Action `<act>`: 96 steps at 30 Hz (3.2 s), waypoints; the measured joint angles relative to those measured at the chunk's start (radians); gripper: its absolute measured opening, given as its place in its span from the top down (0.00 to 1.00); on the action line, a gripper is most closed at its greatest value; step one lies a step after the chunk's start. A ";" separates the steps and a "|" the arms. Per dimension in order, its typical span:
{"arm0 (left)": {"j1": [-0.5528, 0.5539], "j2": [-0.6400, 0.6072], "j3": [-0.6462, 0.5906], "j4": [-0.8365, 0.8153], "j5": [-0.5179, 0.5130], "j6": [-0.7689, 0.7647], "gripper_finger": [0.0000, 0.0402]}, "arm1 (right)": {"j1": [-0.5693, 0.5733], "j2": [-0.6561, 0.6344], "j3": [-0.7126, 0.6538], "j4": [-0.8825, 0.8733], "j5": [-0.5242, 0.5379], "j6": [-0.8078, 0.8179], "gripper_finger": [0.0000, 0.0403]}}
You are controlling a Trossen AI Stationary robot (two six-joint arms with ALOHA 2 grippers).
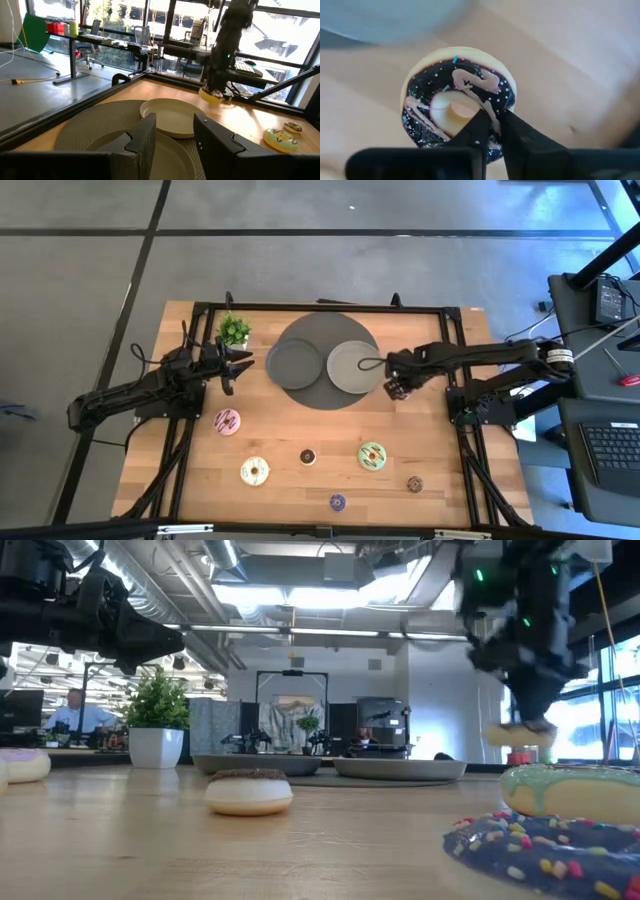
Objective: Pick & Place donuts
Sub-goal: Put the large black donut on the gray plate, then put the large blue donut on the gray plate
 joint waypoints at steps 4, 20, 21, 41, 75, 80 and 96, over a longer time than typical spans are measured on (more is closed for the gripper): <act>0.000 0.000 0.000 0.000 0.000 0.000 0.68 | -0.028 0.006 0.102 0.110 0.046 -0.095 0.92; 0.000 0.000 0.000 0.000 0.000 -0.007 0.68 | -0.294 0.324 0.349 0.253 -0.031 -0.451 0.90; 0.000 0.000 0.000 0.000 0.000 -0.008 0.68 | -0.300 0.349 0.351 0.258 -0.031 -0.455 0.90; 0.000 0.000 0.000 0.000 0.000 -0.008 0.68 | -0.306 0.534 0.352 0.350 -0.050 -0.477 0.90; 0.000 0.000 0.000 0.000 0.000 -0.007 0.68 | -0.006 0.288 0.388 0.167 -0.184 -0.589 0.61; 0.000 0.001 0.000 -0.002 0.000 -0.007 0.68 | 0.222 0.220 0.357 0.140 -0.103 -0.585 0.61; 0.000 0.001 0.000 -0.028 0.000 -0.006 0.68 | 0.580 0.334 0.174 0.406 -0.088 -0.445 0.61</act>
